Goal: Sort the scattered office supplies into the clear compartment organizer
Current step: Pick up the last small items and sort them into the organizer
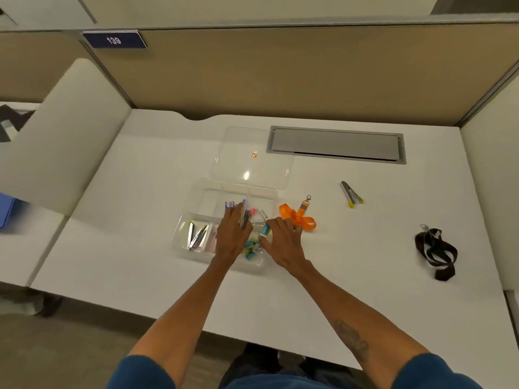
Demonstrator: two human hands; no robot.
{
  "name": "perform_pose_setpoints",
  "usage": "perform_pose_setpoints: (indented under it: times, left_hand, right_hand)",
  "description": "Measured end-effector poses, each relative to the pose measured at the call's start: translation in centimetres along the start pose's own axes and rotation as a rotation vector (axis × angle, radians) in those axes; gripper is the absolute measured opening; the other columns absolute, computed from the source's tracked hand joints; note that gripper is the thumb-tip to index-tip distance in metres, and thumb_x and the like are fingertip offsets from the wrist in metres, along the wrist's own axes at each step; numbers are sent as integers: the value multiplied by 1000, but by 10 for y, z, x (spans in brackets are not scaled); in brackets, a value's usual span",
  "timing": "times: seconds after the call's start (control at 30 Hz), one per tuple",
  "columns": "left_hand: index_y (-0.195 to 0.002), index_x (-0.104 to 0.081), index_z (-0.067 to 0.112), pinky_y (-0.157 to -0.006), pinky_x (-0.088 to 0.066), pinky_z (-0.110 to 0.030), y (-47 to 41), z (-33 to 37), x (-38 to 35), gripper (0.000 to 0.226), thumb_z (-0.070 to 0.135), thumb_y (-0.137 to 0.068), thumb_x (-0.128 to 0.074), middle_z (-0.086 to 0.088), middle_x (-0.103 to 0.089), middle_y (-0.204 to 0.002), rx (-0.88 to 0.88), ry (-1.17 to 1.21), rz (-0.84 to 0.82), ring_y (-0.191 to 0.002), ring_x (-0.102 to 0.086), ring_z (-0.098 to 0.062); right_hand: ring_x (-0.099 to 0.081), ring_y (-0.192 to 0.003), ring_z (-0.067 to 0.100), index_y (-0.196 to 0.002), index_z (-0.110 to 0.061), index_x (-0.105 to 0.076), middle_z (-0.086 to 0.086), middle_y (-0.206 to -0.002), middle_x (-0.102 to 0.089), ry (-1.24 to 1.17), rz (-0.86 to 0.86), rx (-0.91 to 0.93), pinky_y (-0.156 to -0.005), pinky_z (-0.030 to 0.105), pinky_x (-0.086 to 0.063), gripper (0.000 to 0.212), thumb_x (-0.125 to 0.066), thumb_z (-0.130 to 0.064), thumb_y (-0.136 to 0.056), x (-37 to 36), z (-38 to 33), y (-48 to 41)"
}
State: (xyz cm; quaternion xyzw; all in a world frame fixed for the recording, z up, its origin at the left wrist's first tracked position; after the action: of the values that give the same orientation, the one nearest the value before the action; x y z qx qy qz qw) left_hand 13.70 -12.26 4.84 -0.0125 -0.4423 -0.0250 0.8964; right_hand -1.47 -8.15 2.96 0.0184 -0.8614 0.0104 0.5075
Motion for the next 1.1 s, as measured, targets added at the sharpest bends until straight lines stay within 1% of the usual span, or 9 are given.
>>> perform_pose_setpoints:
  times: [0.07,0.17,0.27,0.33,0.5,0.67,0.8,0.97,1.1]
  left_hand:
    - [-130,-49,19,-72,-44,-26,7,-18,15,44,25,-88,-59,-3,-55,-115,29,35,20,-97,-60,-21]
    - [-131,-49,16,-74,-41,-24,15,-40,35,42,27,-91,-59,-6,-55,-119,73,1,64,-100,-60,-22]
    - [-131,-48,13,-78,-45,-33,21,-63,51,43,34,-94,-57,-7,-55,-124,102,-91,84,-105,-58,-27]
    - [-135,-45,13,-82,-48,-40,23,-83,57,47,30,-93,-57,-8,-52,-128,128,-111,66,-106,-59,-29]
    - [-132,-47,9,-82,-49,-44,15,-119,66,44,24,-92,-59,-11,-50,-129,210,-176,37,-101,-62,-36]
    - [-121,-50,8,-75,-49,-43,5,-135,63,36,28,-93,-58,-13,-50,-120,266,-273,-59,-92,-61,-40]
    - [-112,-50,5,-69,-47,-43,2,-138,57,29,28,-95,-55,-15,-50,-113,277,-337,-76,-88,-59,-43]
    - [-105,-53,5,-65,-43,-42,4,-146,55,24,27,-94,-56,-15,-50,-112,306,-372,-83,-89,-56,-42]
    - [-119,-56,9,-73,-47,-47,9,-132,57,31,22,-91,-58,-14,-53,-117,285,-366,-6,-98,-52,-38]
  right_hand:
    - [-51,-105,26,-113,-19,-58,0,-110,-61,3,-34,5,-82,43,-31,39,-63,-39,-80,-8,-9,2]
    - [-48,-112,25,-119,-21,-56,-1,-117,-59,45,-89,19,-86,44,-30,44,-59,-45,-82,-19,-16,4]
    - [-47,-113,24,-121,-22,-55,-1,-121,-57,36,-64,31,-87,45,-31,43,-55,-46,-86,-22,-18,6]
    - [-48,-112,23,-120,-22,-55,-2,-121,-57,22,-43,26,-86,44,-33,40,-54,-45,-86,-24,-18,6]
    - [-50,-111,24,-116,-20,-58,0,-120,-58,-35,44,15,-87,44,-34,33,-60,-30,-85,-17,-19,9]
    - [-48,-112,21,-114,-22,-58,-1,-117,-59,-104,188,-182,-85,41,-33,29,-54,-27,-86,-7,5,15]
    - [-51,-110,23,-112,-23,-59,0,-116,-60,-109,214,-300,-85,40,-35,26,-58,-21,-86,-8,33,27]
    - [-53,-104,25,-114,-19,-60,3,-115,-61,-78,121,-369,-85,41,-37,26,-55,-24,-89,-17,54,42]
    - [-52,-108,27,-122,-16,-56,6,-119,-59,-72,-22,-353,-87,40,-40,35,-57,-27,-89,-21,55,51]
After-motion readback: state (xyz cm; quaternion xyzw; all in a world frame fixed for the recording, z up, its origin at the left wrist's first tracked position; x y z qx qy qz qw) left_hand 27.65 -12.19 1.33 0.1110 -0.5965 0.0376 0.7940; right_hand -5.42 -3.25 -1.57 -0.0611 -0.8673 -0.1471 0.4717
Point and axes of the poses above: each hand's wrist, its own y-axis away from the middle knuckle, its own x-axis out of the back of the hand, z = x × y, the point moved 5 cm from there along -y, towards the middle knuckle
